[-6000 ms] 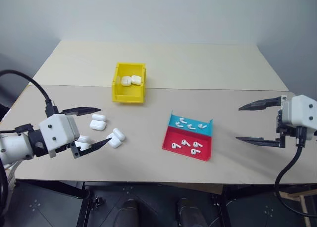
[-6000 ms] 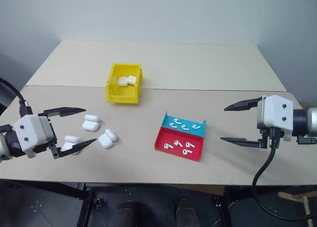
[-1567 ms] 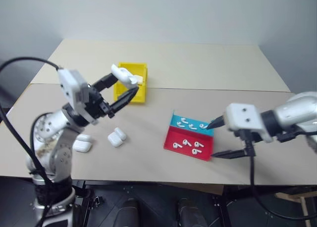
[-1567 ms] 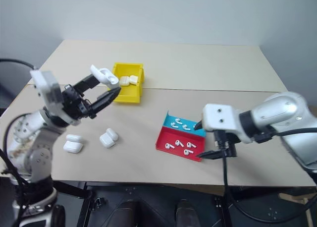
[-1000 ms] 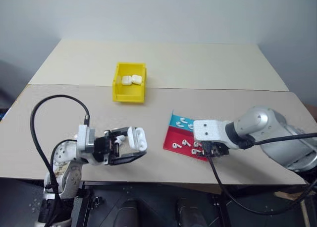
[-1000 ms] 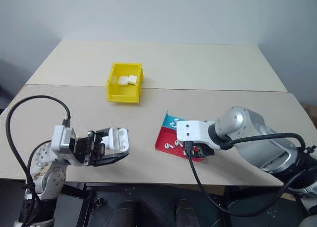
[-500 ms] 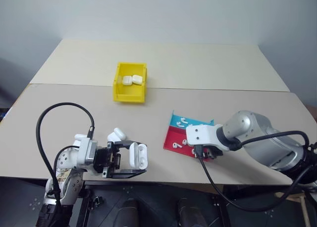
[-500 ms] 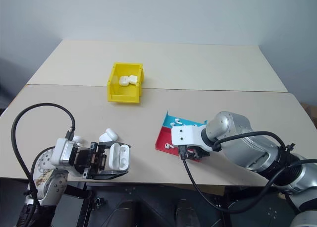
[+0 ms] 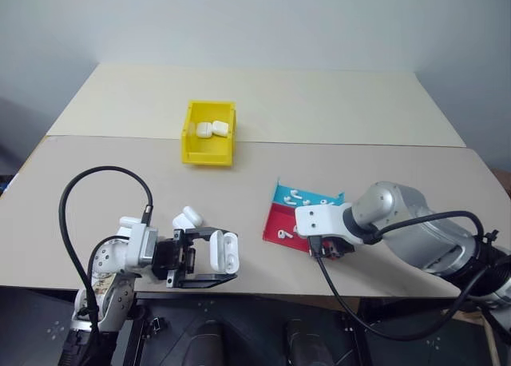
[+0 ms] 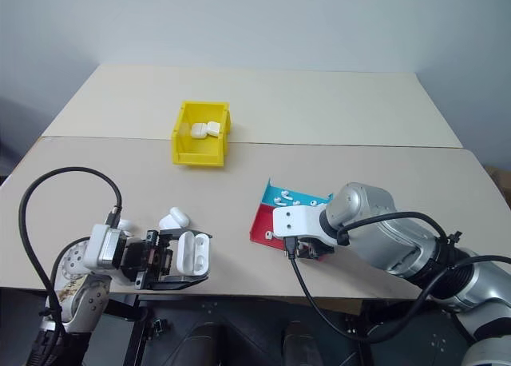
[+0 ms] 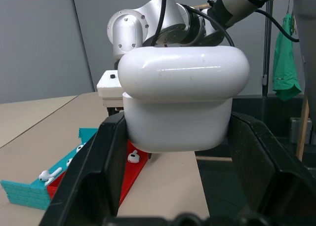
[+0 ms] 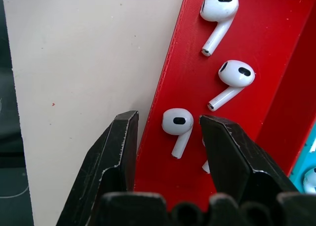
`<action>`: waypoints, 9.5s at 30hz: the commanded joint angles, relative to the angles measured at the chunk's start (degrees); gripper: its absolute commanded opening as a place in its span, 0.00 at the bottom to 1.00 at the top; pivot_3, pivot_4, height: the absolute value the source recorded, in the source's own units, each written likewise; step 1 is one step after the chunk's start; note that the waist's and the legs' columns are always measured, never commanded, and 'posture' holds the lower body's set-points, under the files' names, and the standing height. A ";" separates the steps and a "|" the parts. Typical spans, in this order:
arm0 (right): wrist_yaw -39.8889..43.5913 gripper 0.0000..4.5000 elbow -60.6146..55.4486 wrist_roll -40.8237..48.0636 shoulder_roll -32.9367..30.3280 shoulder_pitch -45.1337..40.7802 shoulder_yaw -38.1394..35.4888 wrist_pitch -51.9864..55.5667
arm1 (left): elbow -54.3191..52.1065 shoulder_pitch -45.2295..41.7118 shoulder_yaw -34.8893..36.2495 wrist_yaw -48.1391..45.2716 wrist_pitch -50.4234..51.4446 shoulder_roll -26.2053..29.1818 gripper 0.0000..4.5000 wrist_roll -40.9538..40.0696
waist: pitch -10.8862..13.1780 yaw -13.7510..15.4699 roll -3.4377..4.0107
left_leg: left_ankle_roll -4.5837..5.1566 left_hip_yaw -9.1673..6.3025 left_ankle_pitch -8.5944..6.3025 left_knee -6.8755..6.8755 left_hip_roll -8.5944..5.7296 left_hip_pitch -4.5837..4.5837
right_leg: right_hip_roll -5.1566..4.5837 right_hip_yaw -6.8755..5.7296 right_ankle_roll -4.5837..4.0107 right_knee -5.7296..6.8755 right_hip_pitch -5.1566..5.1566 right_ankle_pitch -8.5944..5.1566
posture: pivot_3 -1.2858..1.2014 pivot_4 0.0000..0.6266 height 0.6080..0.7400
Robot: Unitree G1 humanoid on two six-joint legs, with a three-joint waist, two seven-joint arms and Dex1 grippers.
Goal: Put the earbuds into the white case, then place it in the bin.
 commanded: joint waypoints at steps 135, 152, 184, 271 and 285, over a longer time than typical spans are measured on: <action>-3.57 0.56 2.89 36.76 29.60 19.93 -39.05 -47.98 | -0.10 -18.08 -6.53 4.79 8.40 -5.49 0.61 -3.49 | 0.01 -0.05 -0.02 | 0.00 -0.08 0.00 -0.11 -0.01 0.02 | 0.03 -0.06 0.02 -0.11 0.09 0.01 | 0.52 0.24 1.00; 4.02 0.56 15.52 21.92 -7.82 0.17 -27.84 -22.23 | -4.43 -1.03 -1.79 3.01 0.48 2.81 0.61 0.17 | 0.07 -0.23 0.07 | 0.01 0.02 0.00 -0.32 0.04 0.07 | 0.02 -0.01 -0.05 -0.23 0.02 -0.02 | 0.52 0.24 1.00; 15.04 0.56 62.06 -19.42 16.06 -21.15 -6.45 -57.28 | -8.18 2.42 -6.50 11.56 -1.90 0.05 0.61 3.83 | 0.16 -1.39 0.22 | -0.01 0.06 0.01 -0.34 0.02 -0.06 | 0.01 0.02 -0.07 -0.02 -0.24 0.00 | 0.52 0.24 1.00; 13.94 0.15 61.63 -24.86 18.95 -18.07 -8.09 -56.37 | -6.74 0.07 -7.51 11.89 -2.28 0.84 0.61 4.46 | 0.16 -1.51 0.23 | -0.01 0.05 0.02 -0.34 0.02 0.03 | 0.02 0.02 -0.07 0.01 -0.17 0.00 | 0.52 0.24 1.00; 12.01 0.15 34.55 -9.58 14.17 -15.31 -30.48 -29.87 | -5.05 -4.76 -6.49 12.79 -0.34 -1.45 0.61 0.93 | 0.19 -0.77 0.26 | -0.01 0.02 0.02 -0.33 0.01 -0.04 | 0.01 0.00 -0.07 0.00 -0.19 0.00 | 0.52 0.24 1.00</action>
